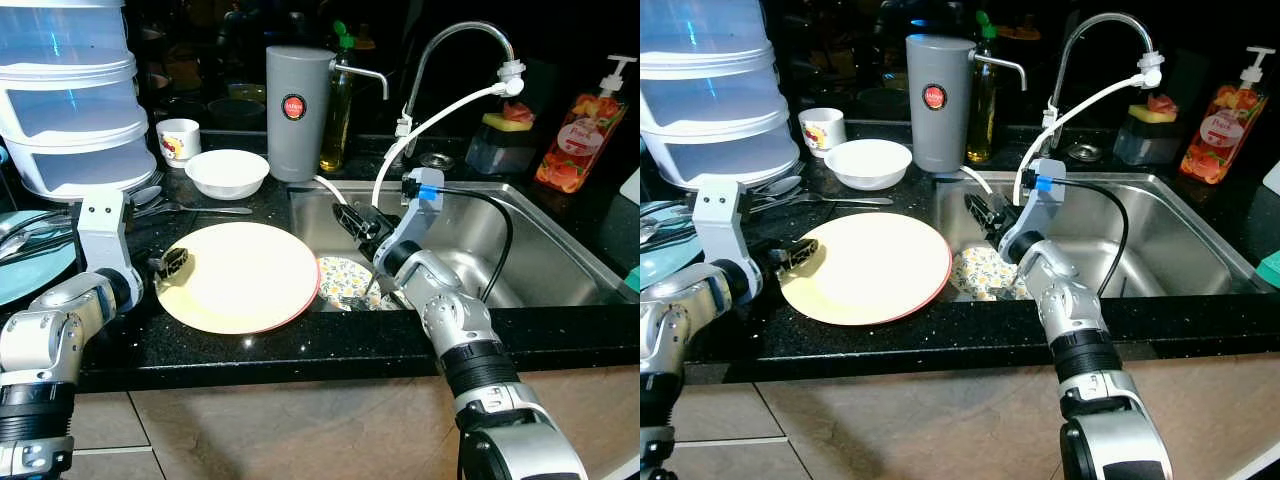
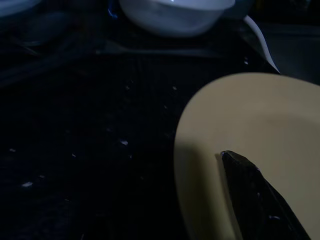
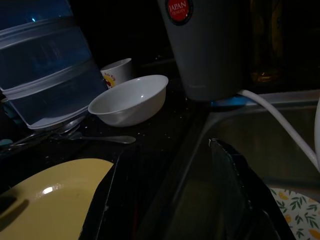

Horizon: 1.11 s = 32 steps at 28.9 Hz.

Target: Kitchen organization

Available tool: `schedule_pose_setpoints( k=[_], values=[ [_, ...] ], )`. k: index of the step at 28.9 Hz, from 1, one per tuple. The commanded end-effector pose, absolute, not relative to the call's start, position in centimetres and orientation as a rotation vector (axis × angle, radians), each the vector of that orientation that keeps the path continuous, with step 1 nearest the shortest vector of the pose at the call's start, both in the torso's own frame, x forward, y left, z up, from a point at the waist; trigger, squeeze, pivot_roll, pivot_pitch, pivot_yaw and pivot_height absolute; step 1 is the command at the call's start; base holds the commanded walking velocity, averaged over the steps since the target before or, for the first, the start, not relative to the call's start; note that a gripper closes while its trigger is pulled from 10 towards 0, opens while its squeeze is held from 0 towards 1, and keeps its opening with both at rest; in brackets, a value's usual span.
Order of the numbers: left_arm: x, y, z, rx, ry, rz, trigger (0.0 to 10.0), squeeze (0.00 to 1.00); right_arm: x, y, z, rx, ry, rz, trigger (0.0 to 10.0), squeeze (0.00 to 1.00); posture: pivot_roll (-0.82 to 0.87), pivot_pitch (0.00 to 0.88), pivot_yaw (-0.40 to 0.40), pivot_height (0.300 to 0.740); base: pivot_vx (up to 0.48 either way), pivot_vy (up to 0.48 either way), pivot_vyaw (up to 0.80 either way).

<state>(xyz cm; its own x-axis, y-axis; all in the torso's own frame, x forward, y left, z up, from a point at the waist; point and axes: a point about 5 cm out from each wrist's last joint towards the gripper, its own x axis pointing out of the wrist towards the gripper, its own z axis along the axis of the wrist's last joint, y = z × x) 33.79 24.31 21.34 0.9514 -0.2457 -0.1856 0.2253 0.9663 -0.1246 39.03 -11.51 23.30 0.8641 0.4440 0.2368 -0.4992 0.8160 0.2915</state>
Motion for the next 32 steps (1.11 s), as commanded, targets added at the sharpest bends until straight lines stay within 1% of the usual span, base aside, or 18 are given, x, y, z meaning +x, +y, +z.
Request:
schedule_pose_setpoints(
  k=[1, 2, 3, 4, 5, 9, 14, 17, 18, 19, 20, 24, 27, 30, 32],
  values=[
    [34.0, 24.0, 21.1, -0.136, 0.221, -0.267, 10.0, 0.0, 39.2, -11.6, 23.1, 0.347, -0.157, 0.5, 10.0, 0.0, 0.08, 0.022, -0.047, 0.74, 0.0, 0.0, 0.0],
    [34.0, 23.9, 20.9, -0.151, 0.239, -0.286, 8.0, 0.0, 39.2, -11.6, 23.0, 0.349, -0.155, 0.5, 10.0, 0.0, 0.08, 0.022, -0.047, 0.74, 0.0, 0.0, 0.0],
    [34.0, 23.9, 20.9, -0.151, 0.239, -0.286, 8.0, 0.0, 39.2, -11.6, 23.0, 0.349, -0.155, 0.5, 10.0, 0.0, 0.08, 0.022, -0.047, 0.74, 0.0, 0.0, 0.0],
    [34.1, 23.7, 20.7, -0.152, 0.256, -0.309, 3.3, 0.0, 39.2, -11.6, 23.0, 0.348, -0.152, 0.5, 10.0, 0.0, 0.08, 0.027, -0.047, 0.74, 0.0, 0.0, 0.0],
    [34.1, 23.7, 20.7, -0.148, 0.259, -0.306, 0.0, 0.0, 39.2, -11.6, 23.0, 0.349, -0.151, 0.5, 10.0, 0.0, 0.08, 0.028, -0.045, 0.74, 0.0, 0.0, 0.0],
    [34.3, 23.8, 21.0, -0.145, 0.253, -0.305, 0.0, 0.0, 39.3, -11.6, 23.0, 0.35, -0.15, 0.499, 10.0, 0.0, 0.08, 0.032, -0.045, 0.74, 0.0, 0.0, 0.0],
    [34.9, 24.7, 22.0, -0.146, 0.196, -0.246, 0.0, 0.0, 39.4, -11.7, 23.1, 0.366, -0.15, 0.494, 10.0, 0.0, 0.08, 0.037, -0.048, 0.74, 0.0, 0.0, 0.0],
    [35.1, 25.2, 23.2, -0.139, 0.104, -0.235, 0.0, 0.0, 39.5, -11.8, 23.2, 0.38, -0.15, 0.491, 10.0, 0.0, 0.08, 0.039, -0.05, 0.74, 0.0, 0.0, 0.0],
    [35.1, 25.2, 23.2, -0.139, 0.104, -0.235, 0.0, 0.0, 39.5, -11.8, 23.2, 0.38, -0.15, 0.491, 10.0, 0.0, 0.08, 0.039, -0.05, 0.74, 0.0, 0.0, 0.0],
    [35.2, 25.4, 24.1, -0.144, 0.019, -0.247, 0.0, 0.0, 39.6, -11.8, 23.2, 0.387, -0.151, 0.49, 10.0, 0.0, 0.08, 0.039, -0.051, 0.74, 0.0, 0.0, 0.0],
    [35.1, 25.5, 24.4, -0.149, -0.003, -0.252, 0.0, 0.0, 39.6, -11.8, 23.2, 0.388, -0.151, 0.49, 10.0, 0.0, 0.08, 0.039, -0.051, 0.74, 0.0, 0.0, 0.0],
    [34.9, 25.1, 25.5, -0.222, -0.105, -0.322, 0.0, 0.0, 39.7, -11.8, 23.5, 0.401, -0.155, 0.495, 10.0, 0.0, 0.08, 0.039, -0.054, 0.74, 0.0, 0.0, 0.0],
    [34.8, 24.9, 25.7, -0.268, -0.133, -0.351, 0.0, 0.0, 39.7, -11.7, 23.6, 0.411, -0.157, 0.501, 10.0, 0.0, 0.08, 0.039, -0.054, 0.74, 0.0, 0.0, 0.0],
    [34.7, 24.8, 26.1, -0.358, -0.194, -0.381, 0.0, 0.0, 39.7, -11.5, 23.9, 0.437, -0.164, 0.518, 10.0, 0.0, 0.08, 0.04, -0.055, 0.74, 0.0, 0.0, 0.0],
    [34.6, 24.8, 26.2, -0.37, -0.214, -0.39, 0.0, 0.0, 39.7, -11.4, 24.0, 0.443, -0.165, 0.52, 10.0, 0.0, 0.08, 0.041, -0.054, 0.74, 0.0, 0.0, 0.0]
  ],
)
